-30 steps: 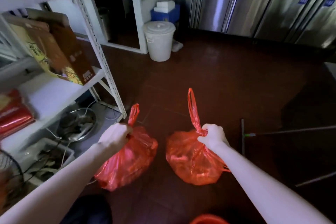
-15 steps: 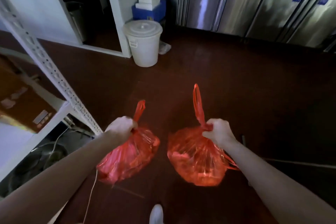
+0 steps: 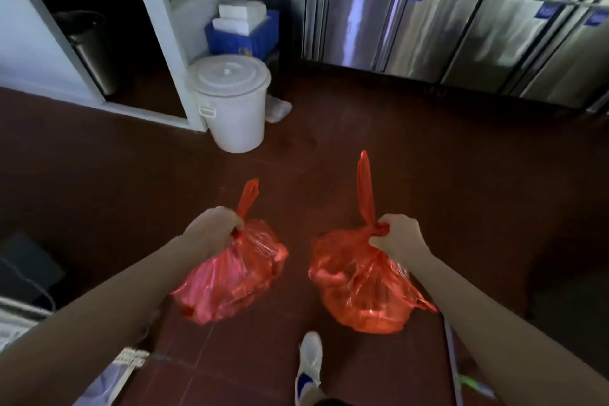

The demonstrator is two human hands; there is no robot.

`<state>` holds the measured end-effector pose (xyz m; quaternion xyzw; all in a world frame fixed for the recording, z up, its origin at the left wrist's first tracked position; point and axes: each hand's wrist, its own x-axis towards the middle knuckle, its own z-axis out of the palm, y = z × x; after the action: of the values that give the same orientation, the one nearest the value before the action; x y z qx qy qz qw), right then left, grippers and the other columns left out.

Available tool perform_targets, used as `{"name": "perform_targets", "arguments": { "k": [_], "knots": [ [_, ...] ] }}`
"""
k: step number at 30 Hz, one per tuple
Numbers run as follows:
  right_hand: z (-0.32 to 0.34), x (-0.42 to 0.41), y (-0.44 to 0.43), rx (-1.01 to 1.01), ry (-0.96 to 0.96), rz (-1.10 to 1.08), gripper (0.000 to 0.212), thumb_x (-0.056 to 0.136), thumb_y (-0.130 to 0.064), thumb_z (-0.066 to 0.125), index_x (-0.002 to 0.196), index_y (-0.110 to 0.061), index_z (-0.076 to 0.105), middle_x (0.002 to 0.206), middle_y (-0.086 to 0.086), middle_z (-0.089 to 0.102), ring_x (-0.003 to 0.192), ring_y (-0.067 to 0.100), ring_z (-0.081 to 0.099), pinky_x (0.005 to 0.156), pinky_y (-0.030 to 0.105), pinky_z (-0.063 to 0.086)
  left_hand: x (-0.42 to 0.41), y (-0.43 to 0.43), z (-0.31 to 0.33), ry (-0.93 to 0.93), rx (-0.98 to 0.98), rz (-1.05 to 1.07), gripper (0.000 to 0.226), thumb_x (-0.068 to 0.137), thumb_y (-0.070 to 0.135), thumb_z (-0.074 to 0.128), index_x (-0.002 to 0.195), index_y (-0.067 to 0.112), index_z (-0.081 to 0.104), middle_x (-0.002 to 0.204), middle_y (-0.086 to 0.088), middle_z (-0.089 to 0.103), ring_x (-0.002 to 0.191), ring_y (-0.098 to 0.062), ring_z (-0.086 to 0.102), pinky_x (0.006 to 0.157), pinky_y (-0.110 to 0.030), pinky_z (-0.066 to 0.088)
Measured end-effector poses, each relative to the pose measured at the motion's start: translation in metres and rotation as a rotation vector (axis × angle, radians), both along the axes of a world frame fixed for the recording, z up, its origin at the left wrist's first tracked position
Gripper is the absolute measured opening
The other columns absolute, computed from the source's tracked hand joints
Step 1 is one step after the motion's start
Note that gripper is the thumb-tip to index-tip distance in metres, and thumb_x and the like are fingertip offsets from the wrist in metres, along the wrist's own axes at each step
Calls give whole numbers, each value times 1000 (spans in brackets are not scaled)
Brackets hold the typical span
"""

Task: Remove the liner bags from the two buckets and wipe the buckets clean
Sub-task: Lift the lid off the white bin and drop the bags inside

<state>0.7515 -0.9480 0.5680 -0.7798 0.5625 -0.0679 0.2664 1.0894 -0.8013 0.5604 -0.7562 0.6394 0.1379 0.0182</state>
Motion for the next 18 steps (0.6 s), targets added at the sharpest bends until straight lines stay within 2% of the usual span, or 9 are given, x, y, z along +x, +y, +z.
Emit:
{"name": "perform_targets", "arguments": {
  "k": [5, 10, 15, 18],
  "knots": [
    [12, 37, -133, -15, -1, 17, 16, 70, -20, 75, 84, -16, 68, 72, -6, 58, 58, 2, 49, 47, 10, 32, 37, -126, 16, -44, 26, -30, 27, 81, 15, 64, 104, 24, 74, 105, 0, 70, 100, -20, 66, 87, -30, 48],
    [19, 84, -262, -36, -31, -1, 22, 71, -20, 76, 92, -15, 70, 78, -5, 59, 68, 11, 55, 62, 21, 40, 86, -257, 23, -30, -6, 3, 25, 80, 12, 65, 99, 22, 76, 101, -1, 71, 94, -21, 67, 84, -33, 51],
    [2, 139, -399, -23, -63, -23, 19, 72, -19, 75, 90, -15, 70, 78, -6, 61, 68, 9, 57, 58, 18, 41, 137, -395, 2, -53, -1, -44, 20, 81, 15, 66, 98, 21, 75, 101, 0, 71, 96, -19, 67, 84, -31, 50],
    [-7, 179, -482, 2, -45, -32, 19, 72, -18, 74, 90, -14, 70, 79, -4, 63, 69, 11, 59, 61, 20, 45, 173, -477, -14, -28, 56, -61, 13, 81, 14, 65, 89, 21, 74, 93, 2, 71, 89, -18, 68, 78, -29, 50]
  ]
}}
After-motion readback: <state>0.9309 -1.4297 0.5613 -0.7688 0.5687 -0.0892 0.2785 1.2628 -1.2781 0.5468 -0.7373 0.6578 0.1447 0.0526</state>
